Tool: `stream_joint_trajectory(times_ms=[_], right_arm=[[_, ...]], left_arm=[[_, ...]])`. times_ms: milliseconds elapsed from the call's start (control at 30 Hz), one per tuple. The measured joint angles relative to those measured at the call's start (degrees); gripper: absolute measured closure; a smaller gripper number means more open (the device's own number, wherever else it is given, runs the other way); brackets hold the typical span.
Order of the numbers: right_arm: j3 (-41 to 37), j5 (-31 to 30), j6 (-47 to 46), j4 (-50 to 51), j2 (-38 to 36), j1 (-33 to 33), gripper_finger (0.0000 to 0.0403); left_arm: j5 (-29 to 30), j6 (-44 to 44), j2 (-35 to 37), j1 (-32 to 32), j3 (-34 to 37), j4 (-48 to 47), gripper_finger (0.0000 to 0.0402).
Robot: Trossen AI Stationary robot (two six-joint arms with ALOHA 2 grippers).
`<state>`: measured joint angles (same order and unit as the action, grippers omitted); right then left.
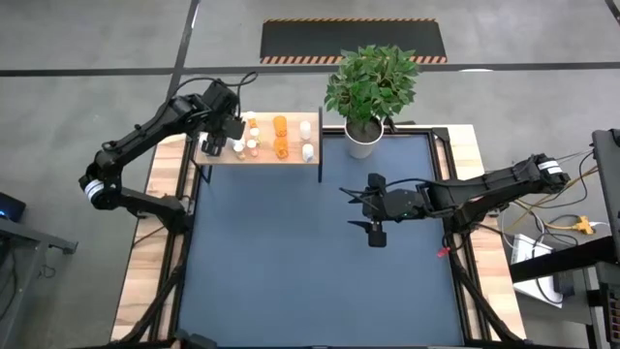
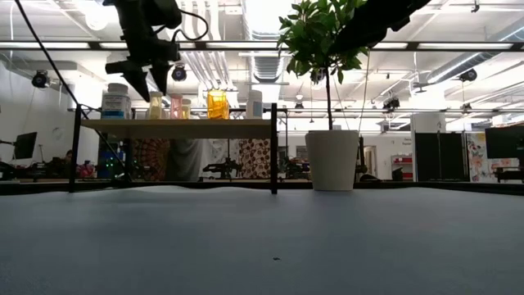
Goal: Pick and place medicine bottles onto shelf by color
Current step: Put the white pill bottle on the shelf
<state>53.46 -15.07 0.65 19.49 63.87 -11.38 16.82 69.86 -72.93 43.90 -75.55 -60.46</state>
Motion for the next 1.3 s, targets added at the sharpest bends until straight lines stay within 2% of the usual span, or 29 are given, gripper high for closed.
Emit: stream_joint_trajectory(times_ms=[133,267,367,600,700,800,900,1033,1133,1300], right_arm=[[-0.01,-0.01,0.78,-0.02,0.00,0.47,0.0158],[-0.01,-0.02,2.52,0.14,-0.05,1.27,0.0158],[-0.01,0.01,5.03,0.07,-0.41,2.49,0.0158],[-0.01,-1.44,8.26,-0.46,-1.93,10.05,0.0158],[0.34,0.32,7.84,-0.61,-2.43,13.02,0.0158],[0.38,4.33,6.33,-0.87,-2.45,14.40,0.0158],[0.17,5.57,5.22,-0.85,-2.24,14.43,0.0158],[-0.06,5.61,4.26,-0.74,-2.24,14.43,0.0158],[-0.07,5.61,4.14,-0.72,-2.26,14.43,0.0158],[-0.07,4.51,5.04,-0.74,-2.24,14.43,0.0158]], left_arm=[[-0.02,1.92,0.00,-0.99,-0.12,0.49,0.0162],[-1.78,9.86,0.00,-1.25,0.02,0.46,0.0162],[-1.51,11.85,-0.07,-1.27,0.04,1.24,0.0162],[-1.58,14.93,-0.07,-1.27,0.07,0.84,0.0161],[-1.83,16.46,-0.07,-1.27,0.07,0.88,0.0160],[-1.94,16.11,-0.07,-1.34,0.07,0.71,0.0143],[-1.90,16.08,-0.07,-1.34,0.29,0.74,0.0114],[0.50,14.57,-0.11,-1.34,0.74,9.06,0.0080],[1.86,12.99,-0.07,-1.31,0.74,11.98,0.0072],[3.06,12.09,-0.09,-1.31,0.72,9.41,0.0070]])
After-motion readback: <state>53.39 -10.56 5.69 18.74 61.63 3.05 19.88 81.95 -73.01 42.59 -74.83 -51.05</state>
